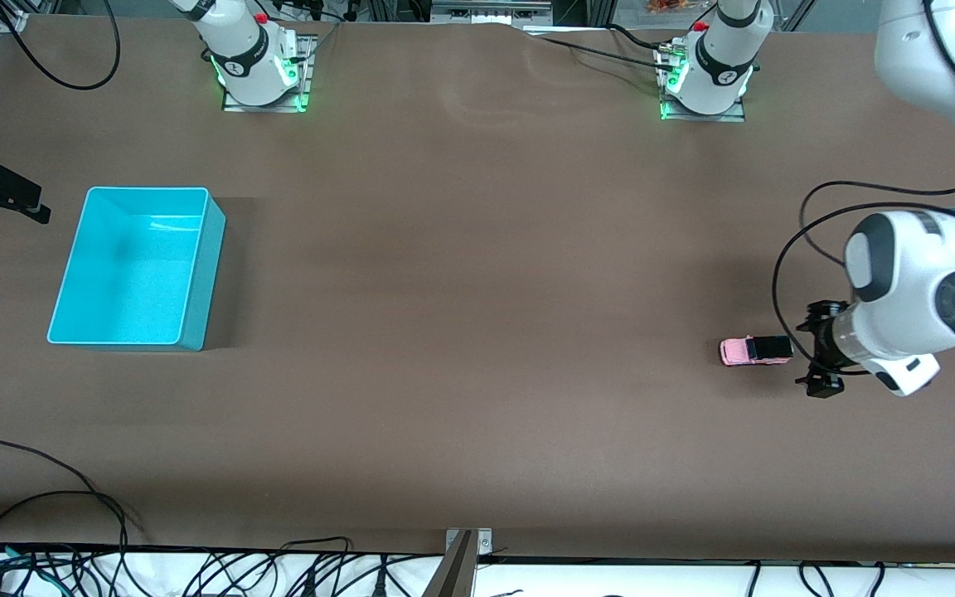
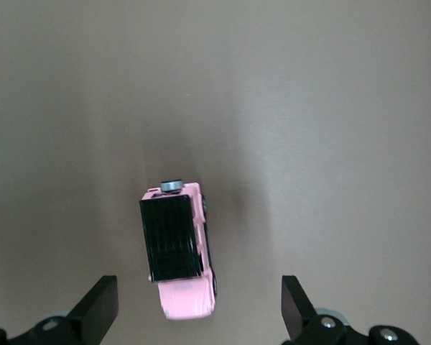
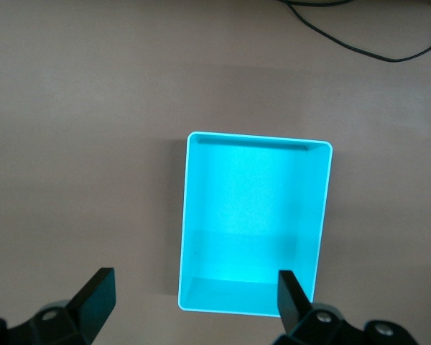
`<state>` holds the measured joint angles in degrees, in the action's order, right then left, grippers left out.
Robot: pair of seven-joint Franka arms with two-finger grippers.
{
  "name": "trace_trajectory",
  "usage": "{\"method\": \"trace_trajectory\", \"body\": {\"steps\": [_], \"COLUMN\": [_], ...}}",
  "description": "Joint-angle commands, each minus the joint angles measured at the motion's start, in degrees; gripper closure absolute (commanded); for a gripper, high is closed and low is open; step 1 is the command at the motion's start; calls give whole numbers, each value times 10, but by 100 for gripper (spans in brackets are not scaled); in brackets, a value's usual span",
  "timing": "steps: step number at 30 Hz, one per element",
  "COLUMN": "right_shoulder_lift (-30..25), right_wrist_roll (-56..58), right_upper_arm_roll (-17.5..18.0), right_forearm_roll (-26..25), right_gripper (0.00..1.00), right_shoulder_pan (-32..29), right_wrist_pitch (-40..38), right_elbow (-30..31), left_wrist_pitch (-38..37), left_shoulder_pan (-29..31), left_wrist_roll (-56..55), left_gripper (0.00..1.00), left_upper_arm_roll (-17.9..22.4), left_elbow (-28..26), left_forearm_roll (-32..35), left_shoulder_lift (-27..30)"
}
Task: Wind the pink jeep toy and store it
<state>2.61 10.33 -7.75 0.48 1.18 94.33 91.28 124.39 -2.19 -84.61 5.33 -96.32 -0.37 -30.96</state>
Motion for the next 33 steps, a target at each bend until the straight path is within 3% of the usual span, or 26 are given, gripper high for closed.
{"method": "trace_trajectory", "body": {"steps": [1,15,23,25,27,28,29,30,33], "right_shoulder_lift": [2,4,4,4,5,5,5,5,5], "right_wrist_roll": [9,9,9,9,9,9,9,9,9], "right_upper_arm_roll": [0,0,0,0,0,0,0,1,0], "right_forearm_roll": [-4,-4,-4,-4,-4,-4,-4,-4,-3], "right_gripper": [0,0,0,0,0,0,0,0,0], "right_shoulder_pan": [1,1,1,1,1,1,2,2,1], "right_wrist_pitch": [-2,-2,-2,-4,-3,-3,-2,-3,-4], "right_elbow": [-9,-9,-9,-9,-9,-9,-9,-9,-9], "left_wrist_pitch": [37,91,121,122,122,122,122,121,117], "left_shoulder_pan": [4,14,5,5,5,5,6,6,6], "left_wrist_roll": [-51,-55,-50,-49,-48,-49,-47,-46,-41], "left_gripper": [0,0,10,19,35,49,84,97,100], "left_upper_arm_roll": [-1,-2,-4,-4,-4,-4,-5,-4,-5], "left_elbow": [-16,-60,-92,-94,-95,-95,-95,-95,-90], "left_forearm_roll": [-7,-54,-51,-50,-49,-49,-49,-49,-49], "left_shoulder_lift": [-25,-29,-27,-26,-25,-25,-24,-24,-23]}}
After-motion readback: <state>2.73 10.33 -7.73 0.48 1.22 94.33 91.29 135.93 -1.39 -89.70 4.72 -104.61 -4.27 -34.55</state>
